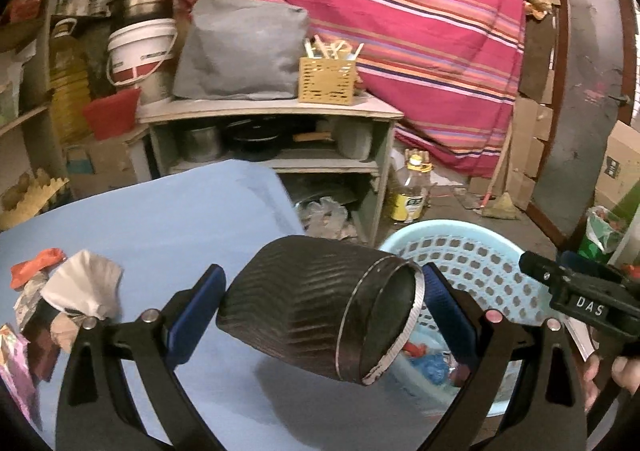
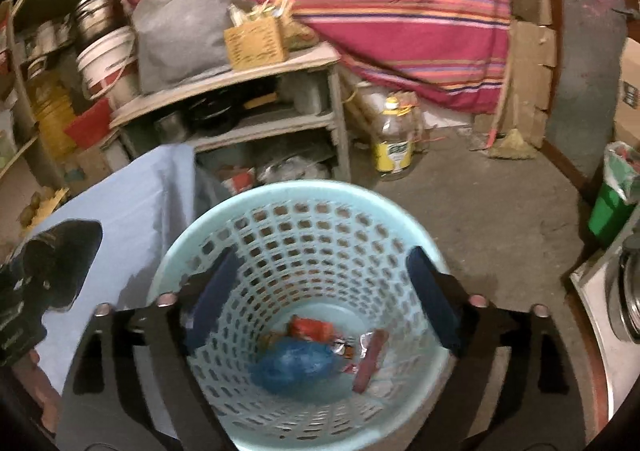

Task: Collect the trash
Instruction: 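Open the right tool to drop the pad while the left tool releases the cup into the basket, then grasp the pink snack bag with the left tool while the right tool grasps a brown paper ball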

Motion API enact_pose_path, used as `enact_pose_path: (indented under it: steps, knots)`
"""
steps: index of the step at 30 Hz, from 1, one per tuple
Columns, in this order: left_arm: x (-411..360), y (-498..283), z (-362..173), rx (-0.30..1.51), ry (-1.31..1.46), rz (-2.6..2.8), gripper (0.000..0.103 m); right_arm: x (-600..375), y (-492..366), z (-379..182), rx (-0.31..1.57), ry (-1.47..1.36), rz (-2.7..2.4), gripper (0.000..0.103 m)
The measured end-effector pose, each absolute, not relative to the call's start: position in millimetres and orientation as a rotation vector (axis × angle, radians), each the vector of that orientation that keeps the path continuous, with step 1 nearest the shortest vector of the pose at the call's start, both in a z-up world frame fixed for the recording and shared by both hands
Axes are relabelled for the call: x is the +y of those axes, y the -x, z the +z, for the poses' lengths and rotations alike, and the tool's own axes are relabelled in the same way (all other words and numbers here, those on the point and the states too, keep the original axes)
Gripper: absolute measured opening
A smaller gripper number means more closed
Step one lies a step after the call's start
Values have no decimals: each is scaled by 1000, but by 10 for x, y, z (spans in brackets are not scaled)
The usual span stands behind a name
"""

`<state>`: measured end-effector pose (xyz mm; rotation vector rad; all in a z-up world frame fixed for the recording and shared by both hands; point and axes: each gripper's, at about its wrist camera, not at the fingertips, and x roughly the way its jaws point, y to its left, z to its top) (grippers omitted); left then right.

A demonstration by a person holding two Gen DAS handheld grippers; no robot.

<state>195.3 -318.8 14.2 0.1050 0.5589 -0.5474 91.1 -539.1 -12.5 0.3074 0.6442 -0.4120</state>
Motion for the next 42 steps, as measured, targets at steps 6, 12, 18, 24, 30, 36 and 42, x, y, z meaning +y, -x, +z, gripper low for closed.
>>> enact_pose_path:
  steps: [6, 12, 18, 24, 30, 36, 42]
  knots:
    - [-3469, -1870, 77, 571, -108, -616, 95, -5600, -701, -70, 601, -342, -490, 96]
    - [-3899, -1822, -24, 559, -169, -661, 95, -5755, -591, -88, 592, -398, -511, 96]
    - [-4132, -1938, -161, 604, -208, -694, 95, -5842, -520, -94, 588, -407, -547, 96]
    - [-4075, -1996, -182, 631, -205, -684, 96, -5860, -516, -83, 583, -427, -539, 96]
    - [-3552, -2024, -68, 618, -181, -611, 96, -5676, -699, -72, 607, -389, -504, 96]
    - [-2655, -2033, 48, 592, -195, -471, 96, -5363, -913, -60, 629, -352, -456, 98]
    - [-1517, -2084, 50, 584, -192, -269, 96, -4816, -1134, -93, 658, -269, -395, 98]
